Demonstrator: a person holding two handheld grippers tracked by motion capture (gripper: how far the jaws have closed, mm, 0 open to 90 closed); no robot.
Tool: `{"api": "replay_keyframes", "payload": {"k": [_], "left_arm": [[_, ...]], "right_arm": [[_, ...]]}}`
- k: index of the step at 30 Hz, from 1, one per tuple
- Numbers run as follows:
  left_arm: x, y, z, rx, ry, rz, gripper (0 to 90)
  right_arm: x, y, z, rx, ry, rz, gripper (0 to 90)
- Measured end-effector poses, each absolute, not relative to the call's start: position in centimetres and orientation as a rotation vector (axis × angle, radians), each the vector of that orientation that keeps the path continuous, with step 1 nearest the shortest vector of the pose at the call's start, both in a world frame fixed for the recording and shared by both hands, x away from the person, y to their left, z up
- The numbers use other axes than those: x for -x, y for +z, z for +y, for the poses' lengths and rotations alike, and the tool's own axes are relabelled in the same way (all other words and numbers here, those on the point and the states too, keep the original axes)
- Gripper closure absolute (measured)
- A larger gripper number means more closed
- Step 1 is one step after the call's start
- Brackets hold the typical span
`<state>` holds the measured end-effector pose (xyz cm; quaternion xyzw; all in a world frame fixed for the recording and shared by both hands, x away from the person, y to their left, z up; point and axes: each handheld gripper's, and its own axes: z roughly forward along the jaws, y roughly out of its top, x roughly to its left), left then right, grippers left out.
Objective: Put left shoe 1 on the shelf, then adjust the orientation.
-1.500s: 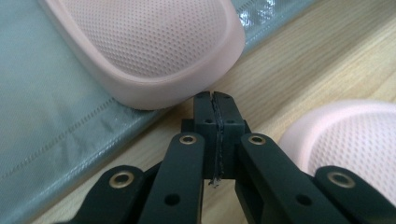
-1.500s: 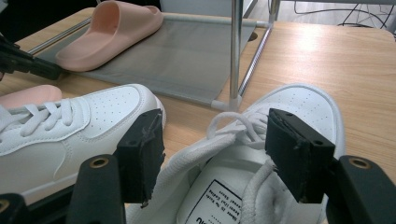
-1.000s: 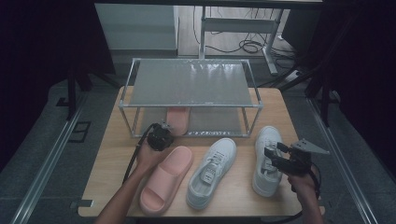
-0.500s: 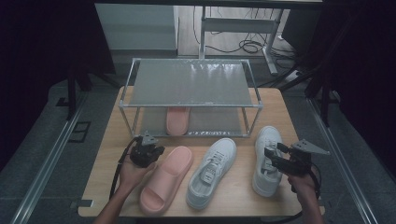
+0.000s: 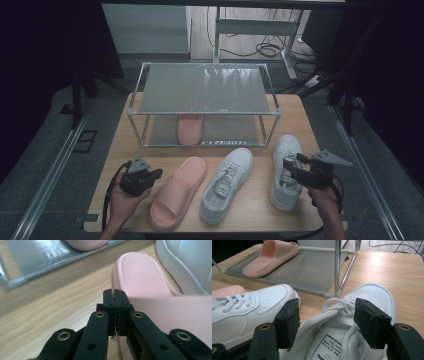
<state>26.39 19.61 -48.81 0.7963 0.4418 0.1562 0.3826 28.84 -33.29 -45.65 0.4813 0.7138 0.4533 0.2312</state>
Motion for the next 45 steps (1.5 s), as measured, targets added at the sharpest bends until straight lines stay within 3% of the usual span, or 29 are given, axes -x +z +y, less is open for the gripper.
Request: {"api": "replay_keyframes", "payload": {"k": [24,45], "left_arm": [[-20.0,-50.1,21.5,-1.973,0.354,1.136,90.0],[-18.4,-50.6,19.6,-2.023,0.314,1.085,89.8]], "right_arm": [[-28.7,-45.5,-33.3,-1.32,1.249,1.958,37.6],[-28.7,-45.6,-33.2,-1.319,1.244,1.962,37.6]]}}
